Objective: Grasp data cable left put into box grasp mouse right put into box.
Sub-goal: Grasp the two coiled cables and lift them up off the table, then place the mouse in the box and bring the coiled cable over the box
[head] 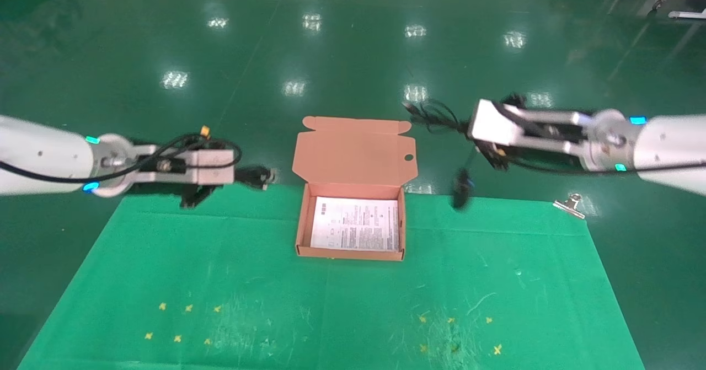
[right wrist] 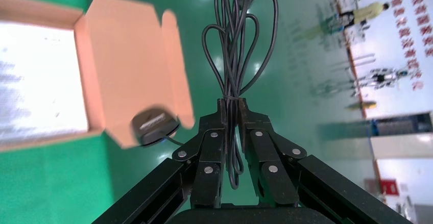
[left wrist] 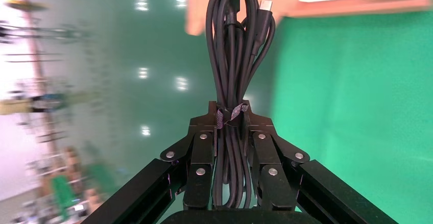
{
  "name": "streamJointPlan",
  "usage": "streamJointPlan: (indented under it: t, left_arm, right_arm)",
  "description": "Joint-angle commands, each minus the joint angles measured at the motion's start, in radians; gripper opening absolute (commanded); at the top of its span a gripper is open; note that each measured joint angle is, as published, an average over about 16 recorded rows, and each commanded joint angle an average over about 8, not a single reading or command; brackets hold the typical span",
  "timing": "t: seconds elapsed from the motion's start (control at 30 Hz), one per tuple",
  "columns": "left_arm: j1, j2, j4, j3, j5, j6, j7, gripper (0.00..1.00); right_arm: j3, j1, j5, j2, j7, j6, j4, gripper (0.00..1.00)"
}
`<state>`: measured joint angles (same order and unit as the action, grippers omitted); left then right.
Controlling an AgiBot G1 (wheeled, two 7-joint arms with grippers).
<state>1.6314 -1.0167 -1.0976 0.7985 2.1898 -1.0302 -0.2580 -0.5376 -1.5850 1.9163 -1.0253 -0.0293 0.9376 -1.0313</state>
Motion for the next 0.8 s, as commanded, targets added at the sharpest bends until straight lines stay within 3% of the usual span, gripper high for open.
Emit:
streamJointPlan:
  t: [0.03, 0.43, 0.8]
  left_arm:
    - [0.012, -0.015, -0.024, 0.003, 0.041, 0.029, -0.012, 0.0]
    - [0.059, -0.072, 0.062, -0.023, 0.034, 0.12, 0.005, 0.0]
    - [0.093, -0.081, 0.12, -0.058, -0.065, 0.13, 0.045, 0.0]
  right_arm:
    - [0.003, -0.035, -0.01, -0.033, 0.013, -0.011, 0.015, 0.0]
    - [0.005, -0.124, -0.049, -0.154, 0.096, -0.05, 0.139, 0.0]
    - [0.016, -0.162, -0.093, -0.206, 0.167, -0.065, 0.197, 0.0]
